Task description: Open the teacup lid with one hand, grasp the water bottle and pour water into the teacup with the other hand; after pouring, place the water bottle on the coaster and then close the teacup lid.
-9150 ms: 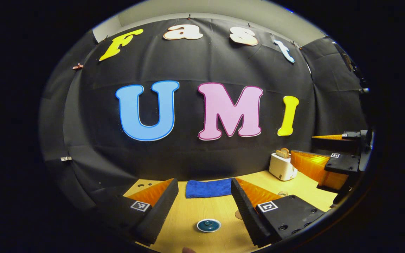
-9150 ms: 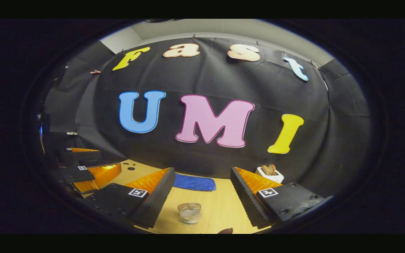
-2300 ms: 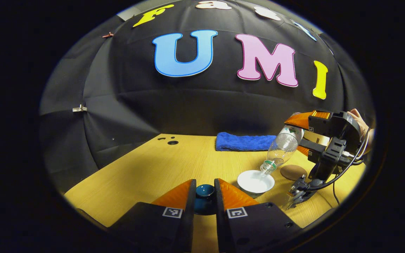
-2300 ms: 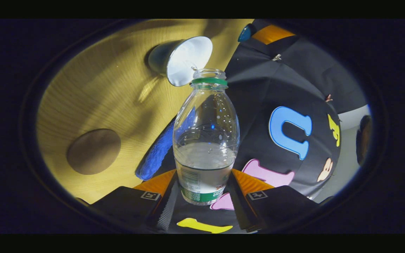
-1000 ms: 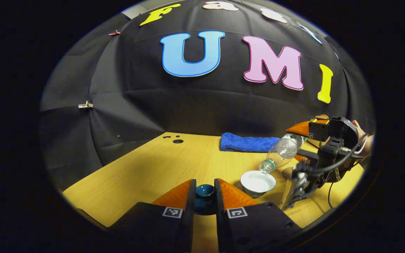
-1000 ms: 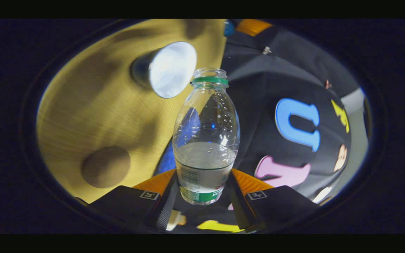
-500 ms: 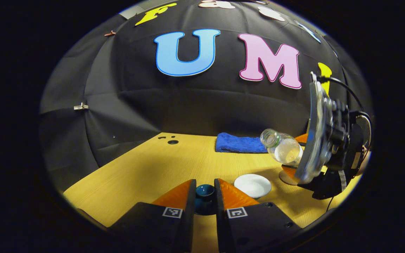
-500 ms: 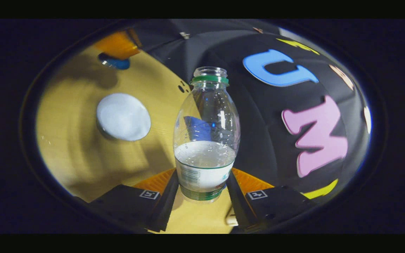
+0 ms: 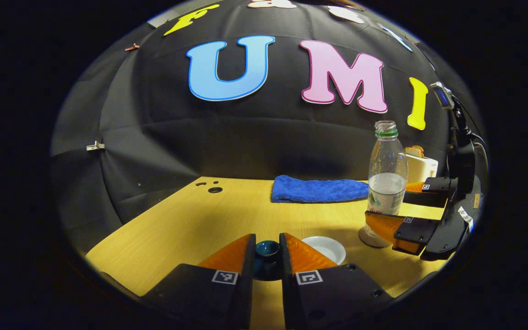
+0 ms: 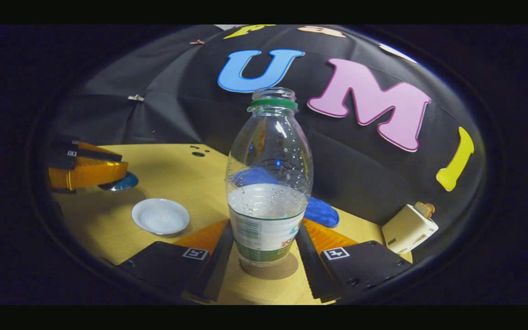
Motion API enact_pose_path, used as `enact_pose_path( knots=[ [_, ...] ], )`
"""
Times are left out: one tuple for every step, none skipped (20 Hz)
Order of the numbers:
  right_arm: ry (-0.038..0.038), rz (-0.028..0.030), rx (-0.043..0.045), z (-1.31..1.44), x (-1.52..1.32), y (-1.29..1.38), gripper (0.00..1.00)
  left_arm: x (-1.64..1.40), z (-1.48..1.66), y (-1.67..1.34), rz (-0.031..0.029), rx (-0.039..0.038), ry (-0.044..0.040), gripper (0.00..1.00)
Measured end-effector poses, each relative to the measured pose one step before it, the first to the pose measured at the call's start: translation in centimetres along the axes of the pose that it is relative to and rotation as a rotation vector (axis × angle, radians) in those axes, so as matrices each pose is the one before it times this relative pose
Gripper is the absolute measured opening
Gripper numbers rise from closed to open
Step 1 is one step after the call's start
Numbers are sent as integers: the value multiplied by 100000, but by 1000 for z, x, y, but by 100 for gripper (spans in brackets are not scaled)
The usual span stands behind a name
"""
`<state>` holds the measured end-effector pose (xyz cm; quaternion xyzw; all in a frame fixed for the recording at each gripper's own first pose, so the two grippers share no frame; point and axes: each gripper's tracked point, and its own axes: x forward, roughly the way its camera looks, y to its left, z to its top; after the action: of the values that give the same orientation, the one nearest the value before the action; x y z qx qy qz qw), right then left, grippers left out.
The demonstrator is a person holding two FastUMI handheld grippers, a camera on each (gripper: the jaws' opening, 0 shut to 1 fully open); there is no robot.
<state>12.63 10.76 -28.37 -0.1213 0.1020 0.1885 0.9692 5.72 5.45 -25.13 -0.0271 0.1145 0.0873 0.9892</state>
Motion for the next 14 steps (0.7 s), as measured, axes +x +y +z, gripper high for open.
enact_pose_path(
  knots=[
    [-1014,352,3543,-89,-227,-218,75,161,63,-401,-883,648,42,31],
    [-577,844,2767,-100,-152,-189,76,249,37,-391,-715,447,124,31],
    [-559,166,2515,-54,23,-449,76,205,-89,-349,-701,-5,254,31],
    [-290,-663,2255,-166,142,-588,75,252,6,-363,-751,-343,312,31],
    [-54,-936,2014,-221,174,-408,75,182,-88,-241,-371,-549,342,31],
    [588,-1396,1804,-512,238,-463,75,254,69,-183,-342,-769,271,27],
    [849,-1288,2108,-497,-228,-549,75,212,-59,-153,-147,-663,331,31],
    [516,-785,2132,-404,-56,-362,75,187,-1,-102,-121,-233,285,27],
    [466,-416,2523,-236,52,41,75,225,-80,-128,-26,188,273,31],
    [369,-152,2391,-201,141,-133,75,242,49,-92,-105,456,-40,31],
    [400,-15,1614,-181,150,-84,76,85,41,-171,-196,459,-3,31],
    [297,-149,875,-229,80,-105,76,176,68,-243,-410,363,78,31],
    [605,-187,351,-133,22,-18,77,26,-45,-156,-404,372,-7,31],
    [627,94,184,-255,120,48,77,86,54,-188,-395,354,-37,31]
  ],
)
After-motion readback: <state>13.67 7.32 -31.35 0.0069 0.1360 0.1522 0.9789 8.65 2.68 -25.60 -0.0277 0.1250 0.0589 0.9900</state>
